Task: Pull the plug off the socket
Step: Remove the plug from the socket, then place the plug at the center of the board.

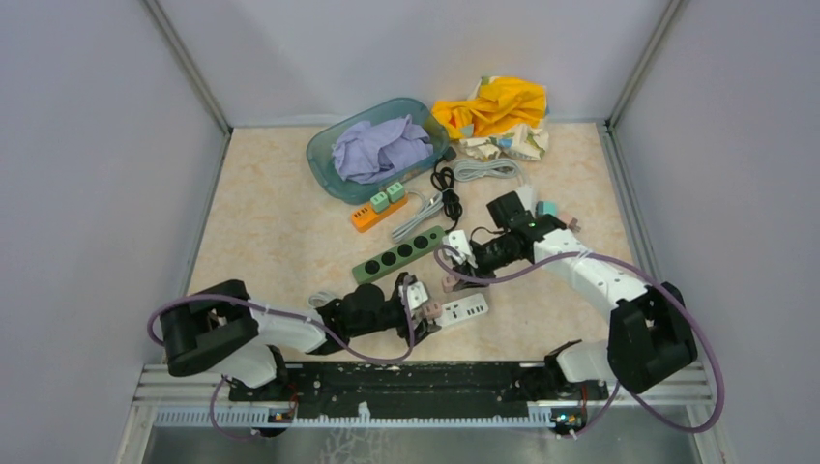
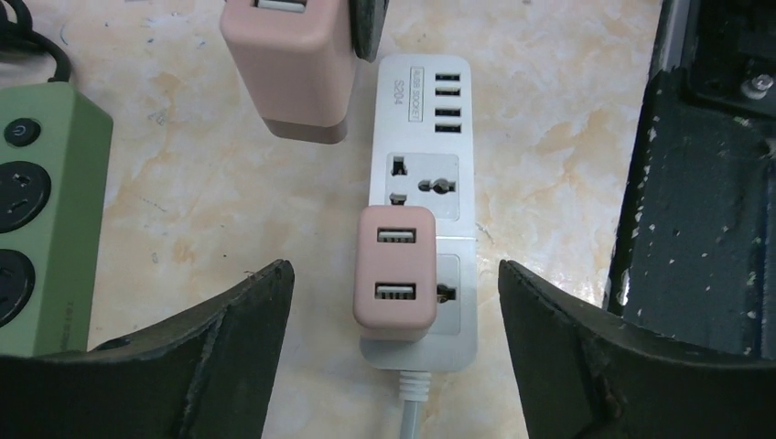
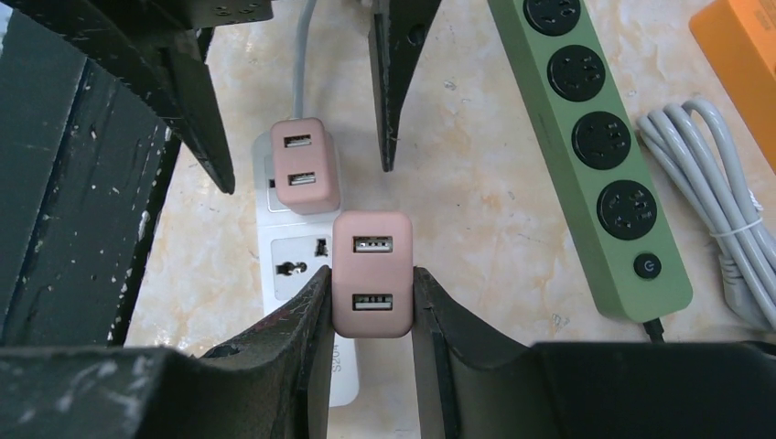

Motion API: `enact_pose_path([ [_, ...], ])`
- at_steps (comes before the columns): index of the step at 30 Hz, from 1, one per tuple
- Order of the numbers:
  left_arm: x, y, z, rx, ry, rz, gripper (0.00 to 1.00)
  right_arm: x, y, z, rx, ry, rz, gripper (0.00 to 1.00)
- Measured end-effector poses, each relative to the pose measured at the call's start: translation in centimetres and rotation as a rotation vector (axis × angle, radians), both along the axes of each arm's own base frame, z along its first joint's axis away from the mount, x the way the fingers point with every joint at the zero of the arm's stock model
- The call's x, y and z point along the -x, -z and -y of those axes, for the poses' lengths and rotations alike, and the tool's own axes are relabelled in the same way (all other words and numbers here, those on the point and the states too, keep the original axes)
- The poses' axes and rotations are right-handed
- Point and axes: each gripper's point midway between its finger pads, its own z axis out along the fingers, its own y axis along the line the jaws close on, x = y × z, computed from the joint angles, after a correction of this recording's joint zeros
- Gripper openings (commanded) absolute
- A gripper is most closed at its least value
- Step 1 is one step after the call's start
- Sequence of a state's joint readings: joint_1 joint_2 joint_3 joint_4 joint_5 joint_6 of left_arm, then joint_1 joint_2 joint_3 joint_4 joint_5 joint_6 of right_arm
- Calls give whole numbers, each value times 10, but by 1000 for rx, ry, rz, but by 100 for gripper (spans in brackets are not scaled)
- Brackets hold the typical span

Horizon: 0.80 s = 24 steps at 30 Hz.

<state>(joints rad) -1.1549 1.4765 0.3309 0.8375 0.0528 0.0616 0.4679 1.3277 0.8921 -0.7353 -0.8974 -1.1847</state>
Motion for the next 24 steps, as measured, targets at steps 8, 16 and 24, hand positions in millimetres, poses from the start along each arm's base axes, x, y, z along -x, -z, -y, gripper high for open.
enact_pose_path([
  [8,-3,-45,-1,104,-27,30,100,-3,-14,5,-57,44,-24,0],
  [16,3,-92,-12,244,-37,42,100,2,-26,2,-120,45,-58,0],
  [24,15,-115,-24,345,-15,22,100,9,-34,-3,-168,36,-109,0],
])
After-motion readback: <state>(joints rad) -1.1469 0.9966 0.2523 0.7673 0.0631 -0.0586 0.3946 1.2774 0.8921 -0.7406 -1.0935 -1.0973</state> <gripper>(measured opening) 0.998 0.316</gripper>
